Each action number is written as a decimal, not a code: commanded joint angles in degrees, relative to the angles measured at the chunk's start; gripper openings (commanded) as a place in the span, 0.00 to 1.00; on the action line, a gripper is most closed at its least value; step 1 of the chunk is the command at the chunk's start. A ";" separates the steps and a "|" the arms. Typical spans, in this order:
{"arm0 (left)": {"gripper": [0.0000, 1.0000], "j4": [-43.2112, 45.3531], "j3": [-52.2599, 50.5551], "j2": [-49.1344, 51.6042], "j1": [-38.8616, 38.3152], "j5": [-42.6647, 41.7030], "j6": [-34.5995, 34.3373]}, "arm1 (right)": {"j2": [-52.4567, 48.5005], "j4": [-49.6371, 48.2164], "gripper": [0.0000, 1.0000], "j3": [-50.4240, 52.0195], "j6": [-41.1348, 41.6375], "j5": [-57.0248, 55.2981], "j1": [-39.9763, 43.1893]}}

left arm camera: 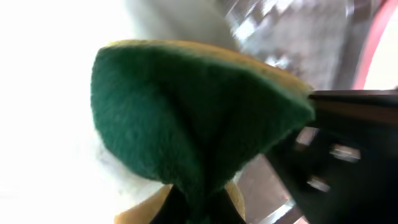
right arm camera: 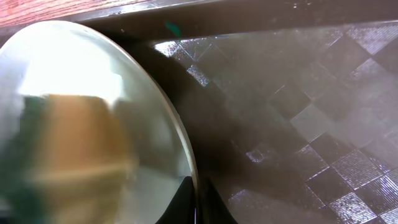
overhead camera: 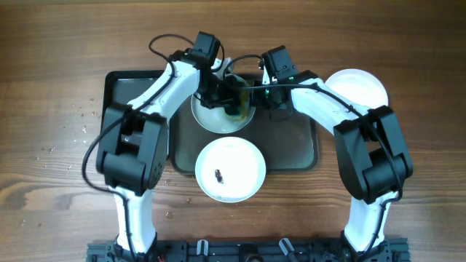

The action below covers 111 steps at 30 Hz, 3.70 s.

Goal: Clean dirty plates on tray and stack at the side
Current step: 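Scrub the top plate with the sponge while the right gripper holds its rim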

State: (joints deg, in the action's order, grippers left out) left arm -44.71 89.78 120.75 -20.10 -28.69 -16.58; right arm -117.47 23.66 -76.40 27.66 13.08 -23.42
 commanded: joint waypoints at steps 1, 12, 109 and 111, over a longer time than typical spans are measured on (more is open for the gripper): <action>0.04 -0.07 2.29 -8.70 0.35 11.10 1.14 | -1.42 -0.50 0.04 0.35 1.03 0.55 -0.26; 0.04 -0.90 0.11 -8.15 0.22 23.45 1.16 | -1.42 -0.55 0.04 0.35 1.01 0.55 -0.26; 0.47 -0.48 -4.81 -2.43 -5.11 24.06 -3.65 | -1.42 -0.96 0.05 0.35 1.03 0.79 -0.52; 0.47 1.51 -6.51 -2.43 -5.55 24.06 -3.67 | -1.42 -0.94 0.05 0.35 1.01 0.79 -0.52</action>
State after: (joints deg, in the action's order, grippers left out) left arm -45.30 86.39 118.19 -24.71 -5.56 -20.27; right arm -117.56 23.31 -76.36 27.88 13.50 -23.55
